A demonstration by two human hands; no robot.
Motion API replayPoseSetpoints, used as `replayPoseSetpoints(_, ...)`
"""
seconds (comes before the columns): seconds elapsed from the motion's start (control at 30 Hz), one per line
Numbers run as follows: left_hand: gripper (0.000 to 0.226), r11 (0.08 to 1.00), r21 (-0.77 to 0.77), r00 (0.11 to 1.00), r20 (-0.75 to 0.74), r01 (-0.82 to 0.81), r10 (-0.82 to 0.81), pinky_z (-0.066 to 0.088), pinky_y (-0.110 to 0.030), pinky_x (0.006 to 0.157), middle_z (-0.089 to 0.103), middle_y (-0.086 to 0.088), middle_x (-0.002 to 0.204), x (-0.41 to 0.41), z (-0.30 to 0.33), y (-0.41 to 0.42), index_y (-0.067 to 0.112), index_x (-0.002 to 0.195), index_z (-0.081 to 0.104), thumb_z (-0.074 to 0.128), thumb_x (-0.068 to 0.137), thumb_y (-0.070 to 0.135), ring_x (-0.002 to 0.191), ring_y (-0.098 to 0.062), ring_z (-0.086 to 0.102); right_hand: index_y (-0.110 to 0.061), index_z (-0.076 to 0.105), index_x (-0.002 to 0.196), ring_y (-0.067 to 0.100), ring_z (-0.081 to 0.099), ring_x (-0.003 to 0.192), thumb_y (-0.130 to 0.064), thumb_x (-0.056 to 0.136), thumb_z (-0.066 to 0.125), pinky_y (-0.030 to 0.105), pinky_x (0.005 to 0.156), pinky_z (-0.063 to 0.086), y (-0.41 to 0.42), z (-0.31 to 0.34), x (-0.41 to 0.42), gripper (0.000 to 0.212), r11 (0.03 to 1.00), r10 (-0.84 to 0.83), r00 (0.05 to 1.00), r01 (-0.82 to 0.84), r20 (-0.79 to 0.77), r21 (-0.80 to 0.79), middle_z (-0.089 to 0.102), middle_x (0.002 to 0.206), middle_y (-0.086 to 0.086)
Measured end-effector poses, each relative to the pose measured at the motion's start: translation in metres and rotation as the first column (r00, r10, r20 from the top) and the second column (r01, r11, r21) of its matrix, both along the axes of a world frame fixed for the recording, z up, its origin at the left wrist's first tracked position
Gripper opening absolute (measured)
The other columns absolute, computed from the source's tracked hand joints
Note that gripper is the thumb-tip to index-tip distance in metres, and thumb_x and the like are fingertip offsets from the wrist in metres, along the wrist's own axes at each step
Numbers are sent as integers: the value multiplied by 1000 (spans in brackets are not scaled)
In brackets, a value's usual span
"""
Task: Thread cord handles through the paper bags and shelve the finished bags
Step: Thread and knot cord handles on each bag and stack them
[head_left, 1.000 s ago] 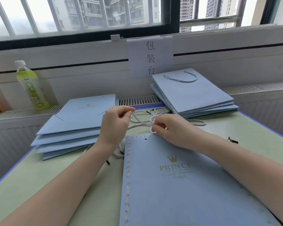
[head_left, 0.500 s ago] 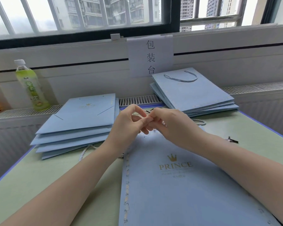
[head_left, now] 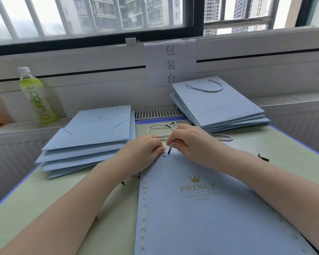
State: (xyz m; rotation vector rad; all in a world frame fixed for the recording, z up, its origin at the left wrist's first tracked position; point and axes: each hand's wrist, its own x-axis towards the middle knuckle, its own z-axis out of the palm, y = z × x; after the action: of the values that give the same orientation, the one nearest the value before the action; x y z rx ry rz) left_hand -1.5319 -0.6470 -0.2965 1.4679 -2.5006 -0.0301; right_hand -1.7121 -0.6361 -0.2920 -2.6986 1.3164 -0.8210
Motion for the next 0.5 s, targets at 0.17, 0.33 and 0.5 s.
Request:
replayPoseSetpoints(0.17, 16, 999, -6, 990, -130, 51, -51, 42, -34, 81, 56, 2, 90, 4, -1, -2, 13, 94, 64, 53, 95, 25, 86, -16, 49, -8, 65, 99, 19, 53, 95, -15, 94, 52, 24, 80, 36, 4, 1, 4, 15, 1000, 10, 1000, -10, -24, 19, 62, 100, 4)
replayPoseSetpoints(0.33, 17, 999, 20, 973, -228, 33, -28, 30, -29, 66, 46, 8, 74, -3, -9, 0, 15, 83, 47, 42, 99, 20, 75, -16, 42, -9, 53, 105, 21, 46, 101, -17, 99, 42, 28, 83, 33, 10, -8, 11, 15, 999, -27, 997, 29, -68, 28, 54, 106, 5)
replayPoseSetpoints(0.5, 38, 996, -72, 917, -394, 44, -69, 22, -30, 60, 36, 6, 61, -6, -11, -1, 10, 64, 40, 37, 101, 21, 61, -12, 33, -10, 47, 105, 20, 44, 89, -11, 99, 37, 29, 71, 27, 11, -10, 15, 12, 998, -59, 996, 61, -69, 34, 55, 100, 5)
